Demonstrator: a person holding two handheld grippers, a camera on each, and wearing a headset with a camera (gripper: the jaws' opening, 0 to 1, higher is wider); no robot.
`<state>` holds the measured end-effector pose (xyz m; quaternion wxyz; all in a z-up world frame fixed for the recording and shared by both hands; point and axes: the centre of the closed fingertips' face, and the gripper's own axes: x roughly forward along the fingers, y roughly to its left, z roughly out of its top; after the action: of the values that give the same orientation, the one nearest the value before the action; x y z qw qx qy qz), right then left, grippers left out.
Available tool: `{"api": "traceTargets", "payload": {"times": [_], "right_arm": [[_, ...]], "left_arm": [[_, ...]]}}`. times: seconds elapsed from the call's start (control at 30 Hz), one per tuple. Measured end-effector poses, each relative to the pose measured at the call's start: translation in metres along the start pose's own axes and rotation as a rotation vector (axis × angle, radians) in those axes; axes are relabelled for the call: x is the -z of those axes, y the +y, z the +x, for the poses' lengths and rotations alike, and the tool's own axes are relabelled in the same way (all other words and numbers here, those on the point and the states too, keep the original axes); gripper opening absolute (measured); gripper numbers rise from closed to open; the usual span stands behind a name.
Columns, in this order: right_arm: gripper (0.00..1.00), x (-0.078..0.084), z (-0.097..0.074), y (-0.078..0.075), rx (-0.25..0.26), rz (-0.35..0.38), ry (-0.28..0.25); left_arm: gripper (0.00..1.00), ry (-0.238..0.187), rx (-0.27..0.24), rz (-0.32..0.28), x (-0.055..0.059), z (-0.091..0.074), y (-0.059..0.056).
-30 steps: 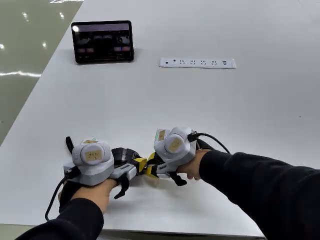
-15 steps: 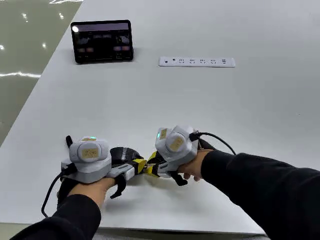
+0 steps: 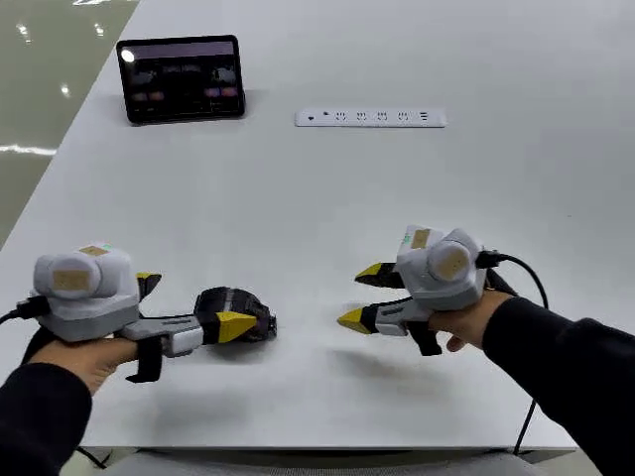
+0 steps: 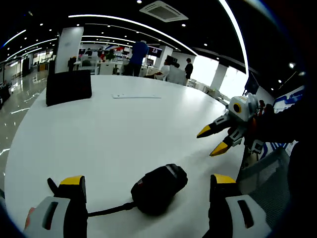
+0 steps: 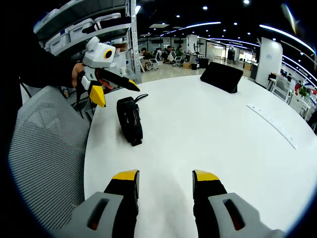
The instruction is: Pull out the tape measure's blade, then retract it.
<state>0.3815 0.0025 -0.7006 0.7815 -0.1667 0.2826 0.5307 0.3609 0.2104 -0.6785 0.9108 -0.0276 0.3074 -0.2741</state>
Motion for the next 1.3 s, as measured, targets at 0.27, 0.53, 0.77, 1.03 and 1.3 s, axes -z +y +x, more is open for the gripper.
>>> {"api": "traceTargets", "payload": {"times": [0.27,0.53,0.77,1.03,1.3], "right_arm": [[0.53,0.035,-0.075,-0.018,0.102,0.053,-0.009],[0.66,0.074,-0.134,-0.02,0.195,0.12,0.016],[0.76,0.11,-0.162,-0.026,0.278,0.113,0.062],[0.96,0.13,-0.182,-0.029,0.32,0.187,0.044],[1.0,0.127,-0.187,-0.033,0.328,0.197,0.034]], "left_arm": [[1.0,0.014,-0.021,-0.005,0.013,-0.033,0.022],[1.0,0.001,-0.065,0.02,0.017,-0.062,0.042],[1.0,0.04,-0.081,0.006,0.028,-0.072,0.05],[1.0,0.063,-0.098,0.011,0.034,-0.075,0.054],[1.0,0.051,-0.085,0.009,0.028,-0.077,0.051]]}}
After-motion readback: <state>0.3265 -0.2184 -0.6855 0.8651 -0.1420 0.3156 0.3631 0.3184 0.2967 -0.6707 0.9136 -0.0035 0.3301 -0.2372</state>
